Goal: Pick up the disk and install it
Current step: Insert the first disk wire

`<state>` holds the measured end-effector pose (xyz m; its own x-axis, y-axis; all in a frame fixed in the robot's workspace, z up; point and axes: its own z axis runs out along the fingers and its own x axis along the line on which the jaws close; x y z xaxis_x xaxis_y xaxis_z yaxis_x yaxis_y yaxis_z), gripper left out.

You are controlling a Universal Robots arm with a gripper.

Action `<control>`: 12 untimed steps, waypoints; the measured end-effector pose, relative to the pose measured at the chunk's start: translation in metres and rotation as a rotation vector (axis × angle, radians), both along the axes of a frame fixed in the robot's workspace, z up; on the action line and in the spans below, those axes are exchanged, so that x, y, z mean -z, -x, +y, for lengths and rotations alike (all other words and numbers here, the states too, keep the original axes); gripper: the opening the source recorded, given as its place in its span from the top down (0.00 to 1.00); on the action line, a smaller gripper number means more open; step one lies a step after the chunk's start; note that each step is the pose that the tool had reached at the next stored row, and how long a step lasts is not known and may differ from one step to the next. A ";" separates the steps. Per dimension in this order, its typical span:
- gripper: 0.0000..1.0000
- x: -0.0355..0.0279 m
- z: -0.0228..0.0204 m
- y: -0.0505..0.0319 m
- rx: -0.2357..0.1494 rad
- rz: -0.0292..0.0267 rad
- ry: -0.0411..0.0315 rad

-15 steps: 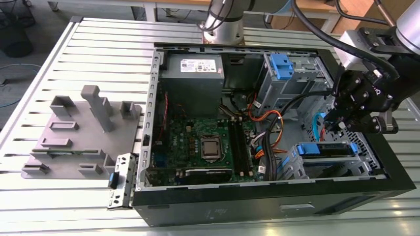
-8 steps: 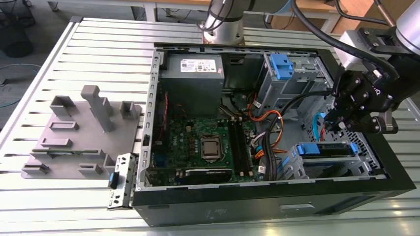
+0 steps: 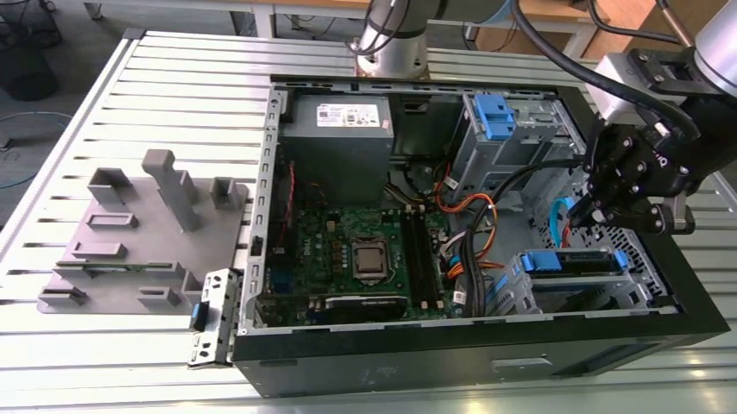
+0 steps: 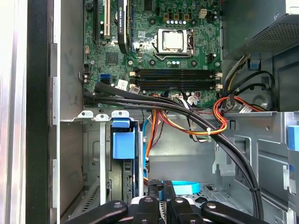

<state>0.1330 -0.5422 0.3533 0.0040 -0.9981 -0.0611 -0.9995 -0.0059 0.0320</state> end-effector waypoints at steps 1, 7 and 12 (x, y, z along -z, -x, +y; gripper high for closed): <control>0.84 0.0016 0.0000 0.0000 0.000 0.0000 0.0000; 0.84 0.0034 -0.0008 0.0000 0.000 0.0000 -0.0003; 0.84 0.0032 -0.0037 0.0000 0.000 0.0000 0.0006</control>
<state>0.1330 -0.5460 0.3500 0.0039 -0.9982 -0.0606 -0.9995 -0.0059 0.0320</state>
